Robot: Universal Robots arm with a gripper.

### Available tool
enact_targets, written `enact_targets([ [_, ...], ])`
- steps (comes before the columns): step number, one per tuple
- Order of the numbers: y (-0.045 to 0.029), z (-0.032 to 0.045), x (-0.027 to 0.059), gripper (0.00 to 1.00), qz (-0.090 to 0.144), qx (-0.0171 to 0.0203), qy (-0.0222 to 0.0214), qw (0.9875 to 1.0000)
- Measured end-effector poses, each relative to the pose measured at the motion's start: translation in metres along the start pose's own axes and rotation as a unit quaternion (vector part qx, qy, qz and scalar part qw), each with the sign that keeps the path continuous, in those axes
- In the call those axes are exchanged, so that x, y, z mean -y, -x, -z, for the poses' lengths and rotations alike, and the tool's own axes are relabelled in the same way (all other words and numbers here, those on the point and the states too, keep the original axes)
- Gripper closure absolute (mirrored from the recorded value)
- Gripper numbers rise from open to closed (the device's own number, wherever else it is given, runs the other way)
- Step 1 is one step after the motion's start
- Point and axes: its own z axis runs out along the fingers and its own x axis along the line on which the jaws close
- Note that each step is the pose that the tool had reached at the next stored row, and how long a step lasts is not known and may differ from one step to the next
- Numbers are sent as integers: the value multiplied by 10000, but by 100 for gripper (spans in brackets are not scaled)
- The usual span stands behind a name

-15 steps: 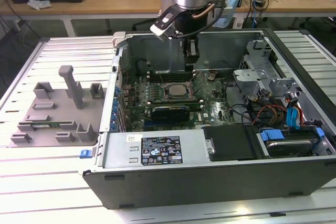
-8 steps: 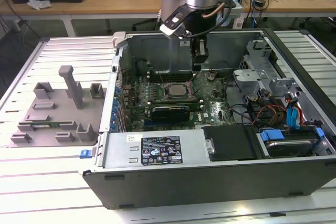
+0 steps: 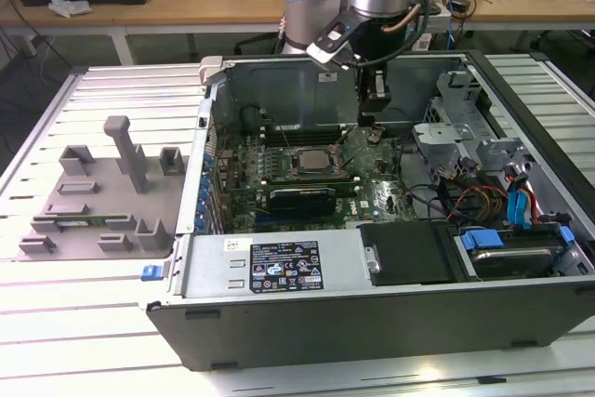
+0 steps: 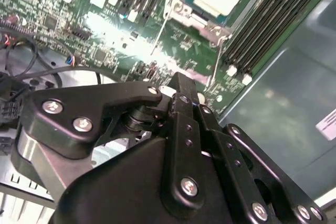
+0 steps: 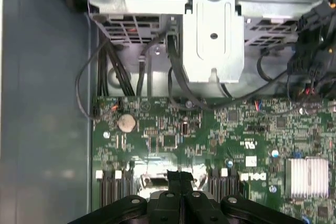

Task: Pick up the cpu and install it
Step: 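Close the cpu cover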

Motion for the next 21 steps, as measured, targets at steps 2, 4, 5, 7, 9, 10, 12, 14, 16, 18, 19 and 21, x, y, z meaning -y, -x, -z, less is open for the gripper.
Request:
enact_targets([
  [2,-1,-9,-35,89,-1,-2,-7,10000],
  [4,-2,-27,-87,89,0,-6,-20,10000],
  [5,-1,-35,-119,89,0,-5,-29,10000],
  [7,-3,-39,-139,89,0,-6,-31,10000],
  [9,-2,-39,-139,89,0,-6,-31,10000],
  [10,-2,-39,-140,89,0,-6,-31,10000],
  [12,-2,-40,-144,89,1,-6,-31,10000],
  [14,-3,-52,-157,89,0,-7,-31,10000],
  [16,-3,-66,-162,89,0,-7,-31,10000],
  [18,-3,-85,-168,89,0,-6,-31,10000],
  [19,-4,-98,-167,89,0,-6,-31,10000],
  [21,-5,-142,-167,89,0,-7,-31,10000],
])
